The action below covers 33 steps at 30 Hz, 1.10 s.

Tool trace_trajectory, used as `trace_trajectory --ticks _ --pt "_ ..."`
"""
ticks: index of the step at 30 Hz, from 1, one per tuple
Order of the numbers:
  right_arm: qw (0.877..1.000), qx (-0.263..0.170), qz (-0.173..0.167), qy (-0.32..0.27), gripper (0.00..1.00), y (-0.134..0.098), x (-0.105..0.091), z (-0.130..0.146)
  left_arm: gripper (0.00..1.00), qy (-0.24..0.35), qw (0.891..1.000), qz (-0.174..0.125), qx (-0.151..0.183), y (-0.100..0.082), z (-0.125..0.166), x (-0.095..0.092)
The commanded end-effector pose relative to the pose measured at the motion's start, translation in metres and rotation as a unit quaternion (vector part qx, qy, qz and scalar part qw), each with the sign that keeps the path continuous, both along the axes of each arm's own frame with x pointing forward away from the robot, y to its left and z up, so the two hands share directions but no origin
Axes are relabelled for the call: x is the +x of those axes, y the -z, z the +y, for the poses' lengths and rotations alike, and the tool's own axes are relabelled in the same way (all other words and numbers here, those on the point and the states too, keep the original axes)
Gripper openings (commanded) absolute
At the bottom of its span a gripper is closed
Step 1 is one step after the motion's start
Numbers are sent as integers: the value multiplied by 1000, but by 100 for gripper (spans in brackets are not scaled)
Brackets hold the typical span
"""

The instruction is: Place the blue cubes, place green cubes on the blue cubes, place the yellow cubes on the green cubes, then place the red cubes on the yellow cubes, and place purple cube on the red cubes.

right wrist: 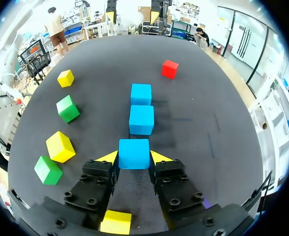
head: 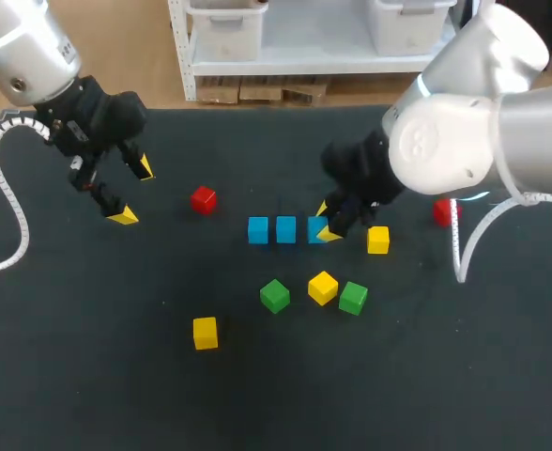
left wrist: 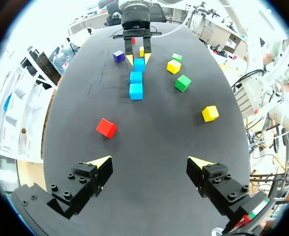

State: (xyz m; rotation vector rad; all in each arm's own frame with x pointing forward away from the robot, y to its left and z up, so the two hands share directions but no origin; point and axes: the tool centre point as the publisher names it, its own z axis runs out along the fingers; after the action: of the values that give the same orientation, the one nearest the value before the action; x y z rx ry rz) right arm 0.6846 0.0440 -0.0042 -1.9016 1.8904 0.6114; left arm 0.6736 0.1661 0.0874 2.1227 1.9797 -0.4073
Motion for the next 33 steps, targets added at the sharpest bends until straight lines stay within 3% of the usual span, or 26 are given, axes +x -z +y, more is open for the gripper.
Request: trace_trajectory --ticks 1,33 --pt "1000 1 1 -1 0 2 1 3 100 2 1000 0 -1 0 1 1" --pt "1000 -1 4 -2 0 5 8 7 100 2 1000 0 -1 0 1 1"
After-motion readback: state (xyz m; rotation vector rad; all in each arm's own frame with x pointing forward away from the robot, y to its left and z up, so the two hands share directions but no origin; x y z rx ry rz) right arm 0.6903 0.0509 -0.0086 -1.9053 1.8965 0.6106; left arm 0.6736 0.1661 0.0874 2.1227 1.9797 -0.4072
